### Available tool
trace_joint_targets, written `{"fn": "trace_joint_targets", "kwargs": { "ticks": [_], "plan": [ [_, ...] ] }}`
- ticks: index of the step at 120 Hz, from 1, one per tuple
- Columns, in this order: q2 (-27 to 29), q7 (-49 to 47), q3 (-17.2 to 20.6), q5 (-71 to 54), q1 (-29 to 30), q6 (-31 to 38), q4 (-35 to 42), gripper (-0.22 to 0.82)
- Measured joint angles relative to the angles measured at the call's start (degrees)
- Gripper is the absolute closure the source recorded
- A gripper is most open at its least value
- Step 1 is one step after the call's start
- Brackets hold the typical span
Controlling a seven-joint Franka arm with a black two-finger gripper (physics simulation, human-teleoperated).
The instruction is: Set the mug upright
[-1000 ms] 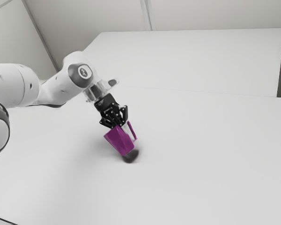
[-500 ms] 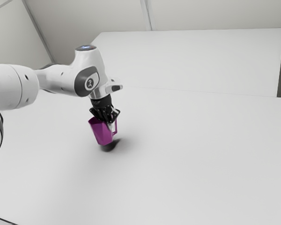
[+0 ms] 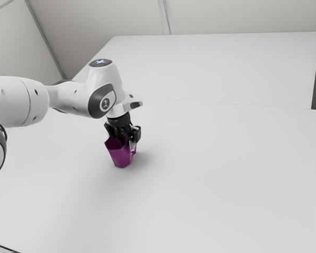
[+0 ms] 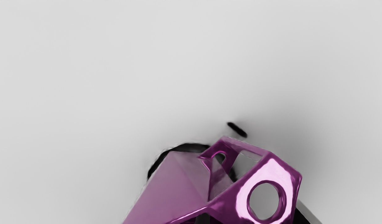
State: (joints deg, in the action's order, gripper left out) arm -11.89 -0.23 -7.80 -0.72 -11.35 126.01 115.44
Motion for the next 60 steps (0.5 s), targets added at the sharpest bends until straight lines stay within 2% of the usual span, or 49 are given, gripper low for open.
{"fn": "trace_joint_targets", "kwargs": {
  "ticks": [11,24,40,60],
  "plan": [
    [1.1,0.0,0.1,-0.3,0.0,0.1,-0.1,0.27],
    [2.6,0.1,0.1,-0.5,-0.2,0.1,-0.5,0.16],
    [4.3,0.1,-0.3,-0.5,-0.7,0.1,-3.0,0.09],
    [6.1,-0.3,-1.4,-0.5,-0.4,-1.3,-5.6,0.04]
  ]
}}
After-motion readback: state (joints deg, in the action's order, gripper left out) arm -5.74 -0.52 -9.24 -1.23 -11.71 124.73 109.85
